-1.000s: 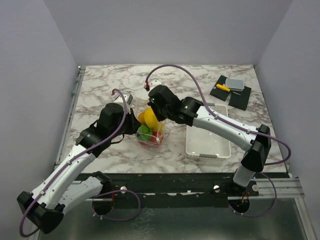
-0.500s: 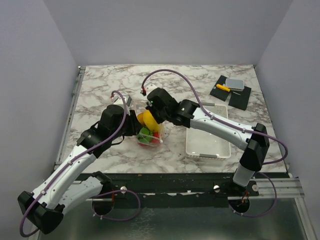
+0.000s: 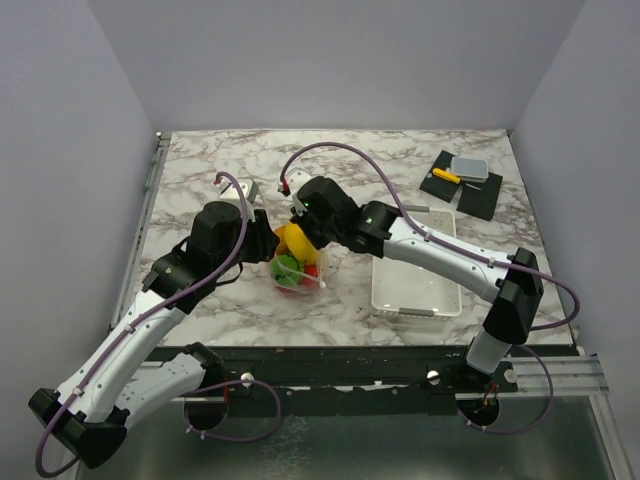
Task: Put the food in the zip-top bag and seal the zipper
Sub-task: Adjust the zipper food storage bag at the center of the board, then zip the zipper food storage bag at the center of the board.
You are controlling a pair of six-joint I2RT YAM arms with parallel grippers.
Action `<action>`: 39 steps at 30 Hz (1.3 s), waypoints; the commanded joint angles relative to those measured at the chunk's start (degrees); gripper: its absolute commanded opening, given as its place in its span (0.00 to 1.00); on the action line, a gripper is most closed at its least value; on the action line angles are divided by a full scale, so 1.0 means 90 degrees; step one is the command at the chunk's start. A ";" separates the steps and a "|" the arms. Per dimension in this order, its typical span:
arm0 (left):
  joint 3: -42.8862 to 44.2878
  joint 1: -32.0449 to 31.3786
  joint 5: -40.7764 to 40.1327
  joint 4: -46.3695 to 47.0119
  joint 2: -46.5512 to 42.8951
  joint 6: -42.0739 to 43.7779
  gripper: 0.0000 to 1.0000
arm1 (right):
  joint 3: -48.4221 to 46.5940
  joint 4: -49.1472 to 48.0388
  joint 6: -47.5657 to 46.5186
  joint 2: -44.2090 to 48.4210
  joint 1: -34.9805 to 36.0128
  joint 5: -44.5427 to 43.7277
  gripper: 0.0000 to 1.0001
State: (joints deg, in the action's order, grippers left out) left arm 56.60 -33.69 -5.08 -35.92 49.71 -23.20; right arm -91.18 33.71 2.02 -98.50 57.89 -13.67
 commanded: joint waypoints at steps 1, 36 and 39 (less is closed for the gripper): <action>0.0320 0.0025 -0.0229 -0.0082 0.0086 0.0427 0.47 | 0.0154 -0.0237 -0.0256 0.0366 -0.0027 0.0281 0.01; 0.0148 0.0023 -0.0774 0.0713 0.0840 0.0898 0.49 | 0.1943 -0.0448 0.1743 0.2643 0.0265 0.0447 0.72; 0.0137 0.0023 -0.0721 0.0746 0.0853 0.0896 0.46 | 0.2399 -0.0691 0.1921 0.2965 0.0461 0.0316 0.72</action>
State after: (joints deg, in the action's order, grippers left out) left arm 58.63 -33.69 -11.00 -30.96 57.14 -15.42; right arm -73.78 30.52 15.25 -75.02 59.72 -10.37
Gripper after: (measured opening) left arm 0.482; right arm 0.718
